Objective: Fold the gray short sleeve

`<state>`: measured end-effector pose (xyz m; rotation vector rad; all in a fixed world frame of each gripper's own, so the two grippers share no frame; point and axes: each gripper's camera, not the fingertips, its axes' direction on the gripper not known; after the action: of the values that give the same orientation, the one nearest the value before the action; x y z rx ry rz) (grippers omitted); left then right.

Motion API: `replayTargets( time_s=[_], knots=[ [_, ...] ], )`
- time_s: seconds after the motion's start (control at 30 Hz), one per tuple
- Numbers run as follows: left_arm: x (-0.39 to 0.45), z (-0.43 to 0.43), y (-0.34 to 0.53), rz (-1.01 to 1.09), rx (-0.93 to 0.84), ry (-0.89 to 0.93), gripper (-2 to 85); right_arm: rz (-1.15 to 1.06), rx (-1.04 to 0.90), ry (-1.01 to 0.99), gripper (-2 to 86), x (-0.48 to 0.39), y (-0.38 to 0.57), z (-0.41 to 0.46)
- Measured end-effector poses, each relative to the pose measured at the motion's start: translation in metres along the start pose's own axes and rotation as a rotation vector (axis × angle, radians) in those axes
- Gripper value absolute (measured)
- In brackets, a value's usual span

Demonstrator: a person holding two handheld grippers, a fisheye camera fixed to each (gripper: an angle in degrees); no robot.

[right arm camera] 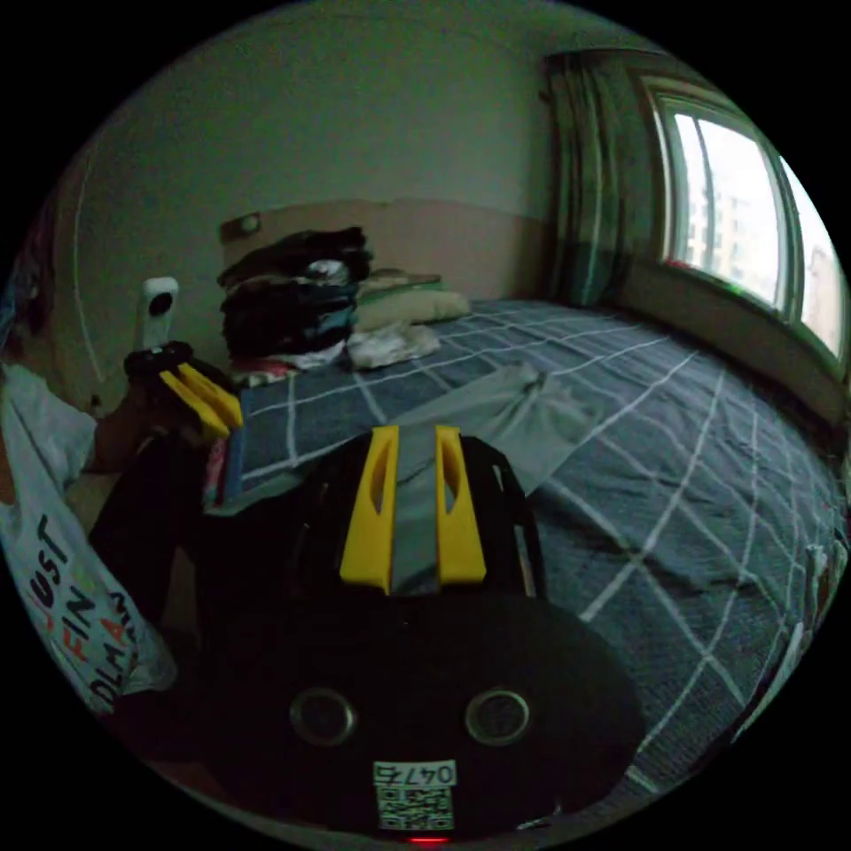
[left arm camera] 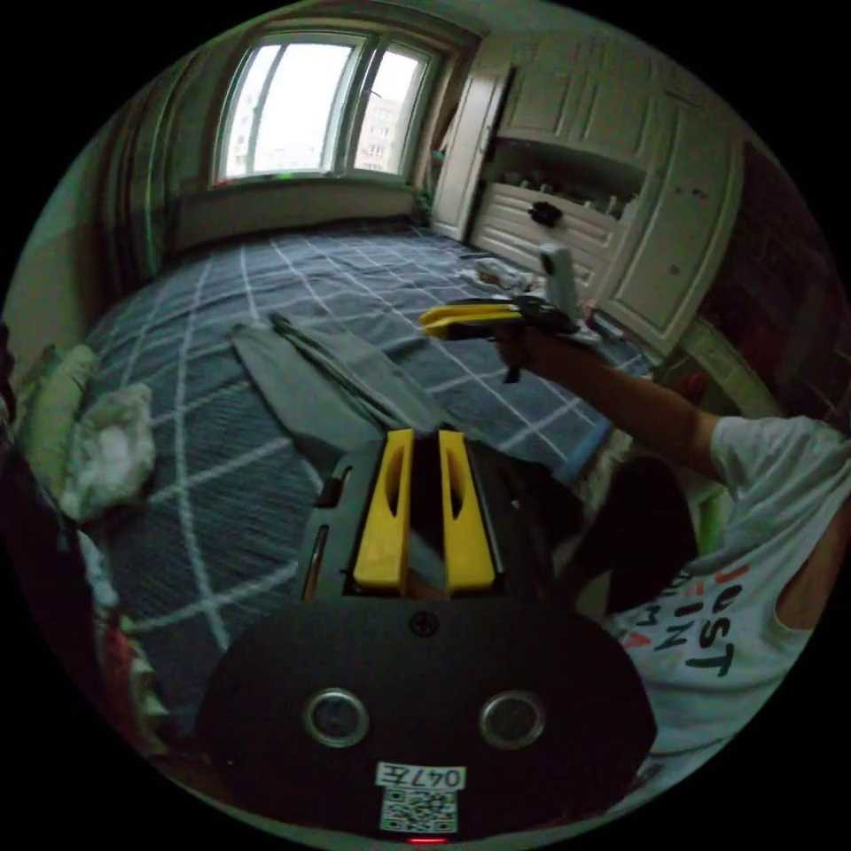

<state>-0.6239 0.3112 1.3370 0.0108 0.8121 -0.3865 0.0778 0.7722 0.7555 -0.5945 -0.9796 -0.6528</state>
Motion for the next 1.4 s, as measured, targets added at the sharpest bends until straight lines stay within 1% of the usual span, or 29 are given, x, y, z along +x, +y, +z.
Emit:
replayTargets(
  time_s=[0.07, 0.1, 0.13, 0.17, 0.2, 0.27, 0.3, 0.37, 0.4, 0.47, 0.53, 0.6, 0.67, 0.73, 0.77, 0.8, 0.83, 0.87, 0.93, 1.0, 1.07, 1.1, 1.17, 1.23, 1.3, 1.4],
  knots=[
    [-0.054, 0.002, -0.052, -0.022, -0.034, -0.145, 6.2, 0.001, -0.022, 0.062, 7.8, 0.03, -0.012, 0.006],
    [-0.071, 0.005, -0.065, -0.051, -0.03, -0.162, 6.3, 0.006, -0.046, 0.099, 10.5, 0.052, -0.02, 0.015],
    [-0.103, 0.01, -0.089, -0.103, -0.004, -0.159, 6.7, 0.027, -0.061, 0.119, 11.7, 0.075, -0.027, 0.026],
    [-0.136, 0.02, -0.111, -0.146, 0.014, -0.113, 7.3, 0.042, -0.067, 0.122, 12.2, 0.087, -0.03, 0.032],
    [-0.152, 0.026, -0.122, -0.16, 0.016, -0.095, 7.8, 0.072, -0.081, 0.122, 11.8, 0.111, -0.036, 0.044],
    [-0.208, 0.057, -0.162, -0.202, -0.008, -0.112, 9.5, 0.106, -0.099, 0.124, 10.6, 0.146, -0.044, 0.065],
    [-0.22, 0.066, -0.171, -0.209, -0.024, -0.133, 9.9, 0.135, -0.113, 0.136, 9.9, 0.167, -0.049, 0.079],
    [-0.264, 0.098, -0.201, -0.245, -0.057, -0.238, 11.1, 0.179, -0.141, 0.154, 9.2, 0.197, -0.055, 0.101],
    [-0.274, 0.106, -0.207, -0.26, -0.064, -0.254, 11.4, 0.202, -0.16, 0.16, 9.3, 0.215, -0.058, 0.114],
    [-0.315, 0.134, -0.228, -0.314, -0.087, -0.222, 13.4, 0.225, -0.208, 0.171, 10.1, 0.238, -0.063, 0.136],
    [-0.342, 0.15, -0.241, -0.36, -0.092, -0.206, 13.7, 0.236, -0.268, 0.195, 11.0, 0.263, -0.067, 0.16],
    [-0.364, 0.164, -0.252, -0.396, -0.105, -0.213, 13.6, 0.265, -0.286, 0.196, 11.3, 0.28, -0.069, 0.172],
    [-0.386, 0.181, -0.264, -0.412, -0.149, -0.216, 13.0, 0.301, -0.284, 0.181, 11.4, 0.294, -0.07, 0.182],
    [-0.397, 0.194, -0.269, -0.427, -0.187, -0.213, 11.2, 0.318, -0.329, 0.152, 10.8, 0.303, -0.07, 0.2],
    [-0.4, 0.196, -0.272, -0.421, -0.173, -0.245, 9.5, 0.317, -0.353, 0.154, 10.5, 0.304, -0.071, 0.205],
    [-0.401, 0.197, -0.273, -0.41, -0.172, -0.255, 7.2, 0.305, -0.365, 0.189, 8.0, 0.301, -0.073, 0.209],
    [-0.405, 0.197, -0.277, -0.395, -0.172, -0.255, 2.5, 0.274, -0.364, 0.203, 5.4, 0.297, -0.076, 0.21],
    [-0.41, 0.195, -0.28, -0.386, -0.143, -0.174, 1.6, 0.245, -0.359, 0.193, 3.9, 0.293, -0.078, 0.21],
    [-0.418, 0.19, -0.283, -0.415, -0.092, -0.073, 0.7, 0.167, -0.346, 0.162, 1.2, 0.279, -0.084, 0.209],
    [-0.423, 0.184, -0.286, -0.41, -0.075, -0.064, 0.3, 0.12, -0.337, 0.197, 0.8, 0.268, -0.087, 0.206],
    [-0.424, 0.171, -0.289, -0.37, -0.041, -0.02, 0.0, 0.074, -0.291, 0.216, 0.6, 0.256, -0.09, 0.195],
    [-0.424, 0.167, -0.289, -0.359, -0.024, 0.004, 0.0, 0.045, -0.24, 0.195, 0.5, 0.247, -0.091, 0.183],
    [-0.417, 0.148, -0.285, -0.285, 0.03, 0.149, -0.2, -0.01, -0.172, 0.139, 0.5, 0.232, -0.09, 0.161],
    [-0.407, 0.132, -0.278, -0.207, 0.039, 0.239, -0.2, -0.116, -0.108, 0.083, 0.5, 0.207, -0.082, 0.128],
    [-0.394, 0.119, -0.268, -0.125, 0.023, 0.316, -0.3, -0.161, -0.083, 0.033, 0.5, 0.19, -0.072, 0.105],
    [-0.373, 0.107, -0.244, -0.031, -0.067, 0.404, -0.4, -0.221, -0.064, -0.085, 0.4, 0.161, -0.048, 0.073]
  ],
)
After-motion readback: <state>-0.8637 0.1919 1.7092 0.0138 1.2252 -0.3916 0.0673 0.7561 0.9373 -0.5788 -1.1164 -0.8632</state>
